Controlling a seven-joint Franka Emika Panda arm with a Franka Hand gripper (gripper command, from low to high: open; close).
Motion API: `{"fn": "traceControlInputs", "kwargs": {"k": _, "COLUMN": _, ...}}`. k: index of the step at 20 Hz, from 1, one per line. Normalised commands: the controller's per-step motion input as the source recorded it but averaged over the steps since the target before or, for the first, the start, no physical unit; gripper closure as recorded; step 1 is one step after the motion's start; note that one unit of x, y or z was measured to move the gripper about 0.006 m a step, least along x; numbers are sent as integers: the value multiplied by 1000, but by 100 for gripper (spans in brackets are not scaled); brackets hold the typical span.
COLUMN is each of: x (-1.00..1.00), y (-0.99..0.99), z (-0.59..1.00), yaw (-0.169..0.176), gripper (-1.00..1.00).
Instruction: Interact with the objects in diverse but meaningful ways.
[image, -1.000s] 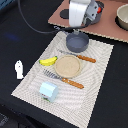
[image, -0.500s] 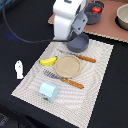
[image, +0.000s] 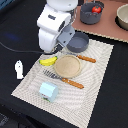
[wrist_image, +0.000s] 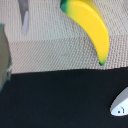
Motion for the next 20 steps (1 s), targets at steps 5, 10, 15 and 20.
{"fn": "traceControlInputs", "kwargs": {"k": 5, "x": -717, "y": -171, "z": -395, "yaw": 96, "gripper": -100}}
{"fn": "traceControlInputs", "kwargs": {"k": 10, "x": -639, "y": -192, "z": -360, "yaw": 77, "gripper": -100}}
{"fn": "traceControlInputs", "kwargs": {"k": 15, "x": -307, "y": 51, "z": -89, "yaw": 127, "gripper": -100}}
{"fn": "traceControlInputs", "kwargs": {"k": 20, "x": -79, "y": 72, "z": -33, "yaw": 119, "gripper": -100}}
